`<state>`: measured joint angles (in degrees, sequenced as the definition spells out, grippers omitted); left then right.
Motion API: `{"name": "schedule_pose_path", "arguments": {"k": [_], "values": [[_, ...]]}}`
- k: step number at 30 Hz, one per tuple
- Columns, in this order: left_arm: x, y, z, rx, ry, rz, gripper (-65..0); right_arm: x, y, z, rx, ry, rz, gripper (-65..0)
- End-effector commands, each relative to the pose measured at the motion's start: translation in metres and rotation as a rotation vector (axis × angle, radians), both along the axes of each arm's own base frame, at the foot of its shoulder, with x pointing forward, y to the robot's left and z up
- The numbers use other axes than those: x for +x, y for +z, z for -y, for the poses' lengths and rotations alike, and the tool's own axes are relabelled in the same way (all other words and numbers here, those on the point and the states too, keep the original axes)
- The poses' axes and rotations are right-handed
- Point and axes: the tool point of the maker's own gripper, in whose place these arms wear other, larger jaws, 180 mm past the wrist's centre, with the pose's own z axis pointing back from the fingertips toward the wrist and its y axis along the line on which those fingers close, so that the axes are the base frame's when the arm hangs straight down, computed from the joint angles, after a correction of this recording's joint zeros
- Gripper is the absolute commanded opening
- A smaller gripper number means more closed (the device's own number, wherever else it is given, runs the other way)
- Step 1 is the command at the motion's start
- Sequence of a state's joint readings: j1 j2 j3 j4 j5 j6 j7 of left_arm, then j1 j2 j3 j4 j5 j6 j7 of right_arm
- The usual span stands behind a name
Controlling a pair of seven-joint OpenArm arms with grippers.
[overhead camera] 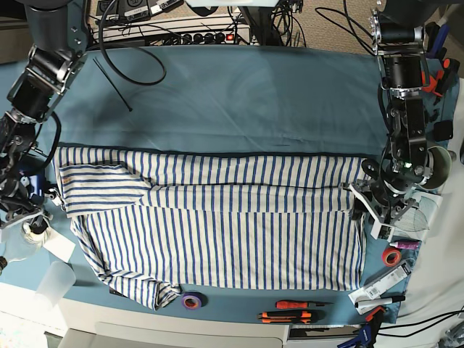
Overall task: Fold the T-shirt properly
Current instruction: 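Lower the folded edge onto the shirt and open both grippers, then regrasp the folded edge at the shirt's sides with both grippers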
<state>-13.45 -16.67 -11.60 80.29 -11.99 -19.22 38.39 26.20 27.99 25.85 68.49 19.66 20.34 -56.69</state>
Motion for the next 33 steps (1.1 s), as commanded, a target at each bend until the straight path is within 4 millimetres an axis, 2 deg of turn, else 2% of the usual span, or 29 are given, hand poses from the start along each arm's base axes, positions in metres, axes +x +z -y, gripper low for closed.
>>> {"name": "schedule_pose_path", "arguments": {"k": [1, 4, 8, 16, 24, 29, 33], "values": [[0.011, 0.019, -0.009, 0.019, 0.026, 0.015, -38.8, 0.005, 0.029, 0.011, -0.03, -0.008, 0.062, -44.2], [-0.004, 0.002, -0.026, 0.048, 0.126, -0.179, -38.7, 0.002, 0.029, 0.013, -0.029, -0.01, 0.046, -44.2], [-0.019, -0.004, -0.025, -0.016, 0.115, -0.302, -38.7, 0.0, 0.024, 0.011, -0.014, -0.007, 0.018, -44.3], [-0.031, -0.009, -0.032, -0.051, 0.132, -0.365, -38.7, -0.005, 0.017, 0.01, -0.001, -0.005, -0.027, -44.3], [-0.057, -0.039, -0.019, -0.1, 0.118, -0.411, -38.7, -0.009, 0.012, 0.008, 0.011, -0.003, -0.061, -44.3], [-0.062, -0.042, -0.01, -0.133, 0.088, -0.421, -38.7, -0.017, 0.006, 0.007, 0.023, 0.013, -0.11, -44.3], [-0.061, -0.042, -0.001, -0.157, 0.07, -0.42, -38.8, -0.026, 0.012, 0.019, 0.069, -0.022, -0.074, -44.3]]}}
